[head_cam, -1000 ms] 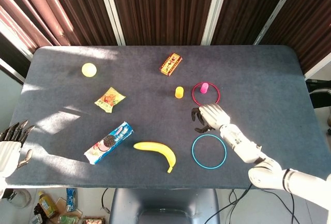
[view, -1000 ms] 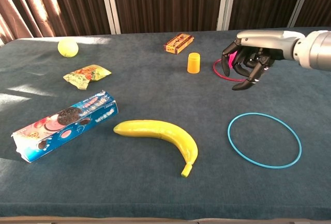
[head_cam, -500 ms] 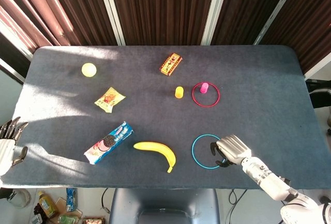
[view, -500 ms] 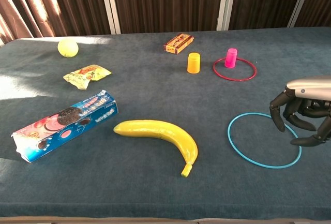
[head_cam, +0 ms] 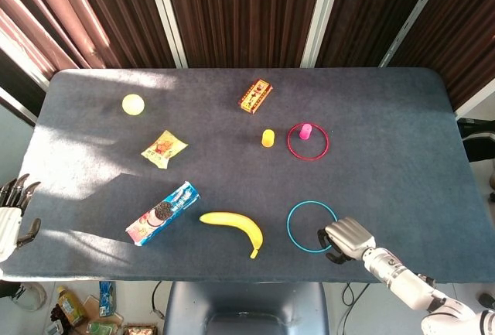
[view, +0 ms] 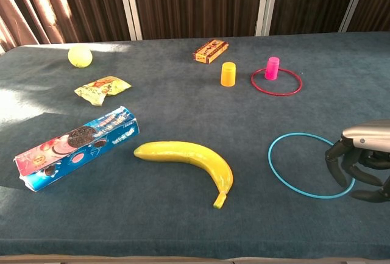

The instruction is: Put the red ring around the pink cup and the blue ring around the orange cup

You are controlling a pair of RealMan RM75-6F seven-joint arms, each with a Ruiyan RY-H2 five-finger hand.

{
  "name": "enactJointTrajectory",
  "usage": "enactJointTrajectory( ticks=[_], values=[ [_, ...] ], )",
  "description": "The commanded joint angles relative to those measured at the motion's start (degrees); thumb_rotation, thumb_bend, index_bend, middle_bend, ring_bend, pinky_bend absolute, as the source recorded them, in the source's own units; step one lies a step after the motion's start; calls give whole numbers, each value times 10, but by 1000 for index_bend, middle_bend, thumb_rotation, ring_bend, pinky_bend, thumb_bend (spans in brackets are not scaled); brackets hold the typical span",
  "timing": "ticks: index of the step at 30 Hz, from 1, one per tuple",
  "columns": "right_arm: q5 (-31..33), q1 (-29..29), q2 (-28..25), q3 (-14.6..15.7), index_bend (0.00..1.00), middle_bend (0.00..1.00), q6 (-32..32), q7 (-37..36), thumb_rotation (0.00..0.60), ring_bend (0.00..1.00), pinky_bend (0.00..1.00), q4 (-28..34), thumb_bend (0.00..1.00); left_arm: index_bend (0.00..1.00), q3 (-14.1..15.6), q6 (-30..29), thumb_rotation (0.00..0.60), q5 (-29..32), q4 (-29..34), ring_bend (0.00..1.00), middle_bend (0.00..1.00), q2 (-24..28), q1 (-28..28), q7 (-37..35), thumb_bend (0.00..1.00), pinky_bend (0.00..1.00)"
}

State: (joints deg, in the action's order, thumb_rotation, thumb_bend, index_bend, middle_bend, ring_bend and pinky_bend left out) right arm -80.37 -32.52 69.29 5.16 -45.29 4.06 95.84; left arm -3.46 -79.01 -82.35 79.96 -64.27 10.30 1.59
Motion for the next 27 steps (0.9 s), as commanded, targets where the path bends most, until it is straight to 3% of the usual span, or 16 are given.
enactJointTrajectory(
  ticks=[1,27],
  values=[
    [1,-1,5,0,665,872,5,-3,600,1000,1000,-6,442,141,0,0,600,0,0,0,0,0,0,-1,405,147],
    [20,-5,28,-1,644,876,25,10,600,1000,1000,-33,443,141,1,3,600,0,-4,0,0,-1,-1,-10,402,147]
  ],
)
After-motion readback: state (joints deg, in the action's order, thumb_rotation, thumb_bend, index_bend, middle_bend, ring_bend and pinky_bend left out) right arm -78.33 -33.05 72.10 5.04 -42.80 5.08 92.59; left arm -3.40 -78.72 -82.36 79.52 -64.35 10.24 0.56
